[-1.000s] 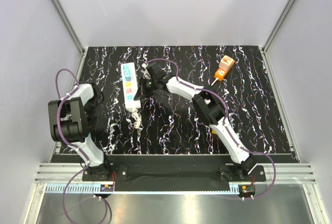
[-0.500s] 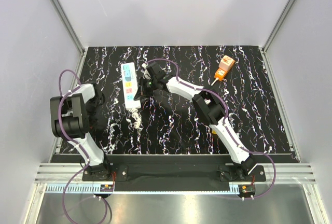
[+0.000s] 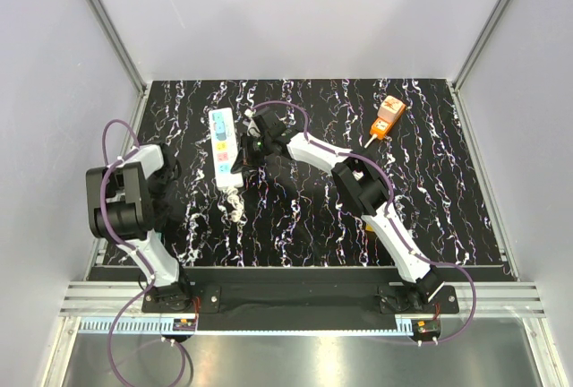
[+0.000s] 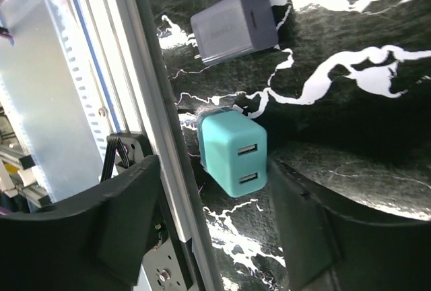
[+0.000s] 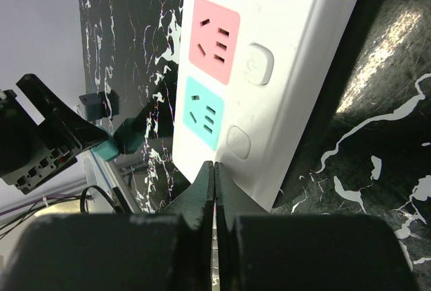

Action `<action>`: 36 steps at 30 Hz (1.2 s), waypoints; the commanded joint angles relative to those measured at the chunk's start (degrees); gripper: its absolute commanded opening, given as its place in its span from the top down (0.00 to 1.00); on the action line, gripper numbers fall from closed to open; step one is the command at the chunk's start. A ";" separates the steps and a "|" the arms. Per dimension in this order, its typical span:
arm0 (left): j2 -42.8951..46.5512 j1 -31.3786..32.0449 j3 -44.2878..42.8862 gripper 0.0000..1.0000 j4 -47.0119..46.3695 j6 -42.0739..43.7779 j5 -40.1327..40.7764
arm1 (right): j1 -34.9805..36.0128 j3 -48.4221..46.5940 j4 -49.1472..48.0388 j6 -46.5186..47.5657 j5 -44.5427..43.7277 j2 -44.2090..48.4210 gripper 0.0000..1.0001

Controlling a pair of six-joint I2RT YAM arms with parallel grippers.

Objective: Pull the plug off the socket

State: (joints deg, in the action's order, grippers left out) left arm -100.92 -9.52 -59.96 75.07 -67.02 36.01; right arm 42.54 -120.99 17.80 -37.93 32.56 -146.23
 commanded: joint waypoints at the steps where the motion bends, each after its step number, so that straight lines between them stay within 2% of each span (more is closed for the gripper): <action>1: 3.80 -0.33 -0.85 0.27 -0.27 1.72 0.38 | 0.43 0.75 7.07 3.30 -4.26 -4.23 1.00; 9: 12.76 -0.24 -3.58 0.18 -0.27 6.38 -1.38 | 0.43 0.58 7.07 3.30 -4.17 -4.41 1.00; 13: 20.39 -0.15 -6.47 0.07 0.16 8.22 -1.99 | 0.43 0.58 6.98 3.22 -4.17 -4.41 1.00; 14: 21.55 -0.24 -7.00 0.01 0.34 8.75 -2.26 | 0.35 0.49 7.07 3.22 -4.17 -4.32 1.00; 18: 26.47 1.16 -11.12 0.01 -0.27 11.03 -4.36 | 0.35 0.40 6.98 3.13 -4.08 -4.50 1.00; 26: 24.73 15.84 -20.89 0.01 -4.31 18.77 -2.35 | 0.43 0.14 6.98 3.13 -3.73 -4.68 1.00; 28: 23.15 18.30 -22.91 0.13 -6.75 20.34 -2.43 | 0.43 0.23 7.16 3.13 -3.73 -4.76 1.00; 30: 22.27 19.79 -23.01 0.23 -11.58 27.80 -7.33 | 0.43 0.31 7.07 3.13 -3.64 -4.68 1.00; 31: 22.09 20.15 -22.74 0.18 -16.48 31.91 -9.01 | 0.35 0.32 6.98 3.13 -3.64 -4.67 1.00; 33: 21.30 20.68 -21.69 0.02 -21.78 35.89 -11.92 | 0.35 0.32 7.07 3.13 -3.64 -4.59 1.00; 36: 16.83 20.68 -24.93 0.01 -26.37 41.17 -14.64 | 0.43 0.23 7.07 3.13 -3.55 -4.67 1.00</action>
State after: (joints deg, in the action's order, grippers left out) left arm -80.60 11.11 -81.38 58.78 -35.90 26.55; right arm 42.54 -121.49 18.24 -37.76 32.71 -146.45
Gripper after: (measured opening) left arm 0.985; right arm 0.009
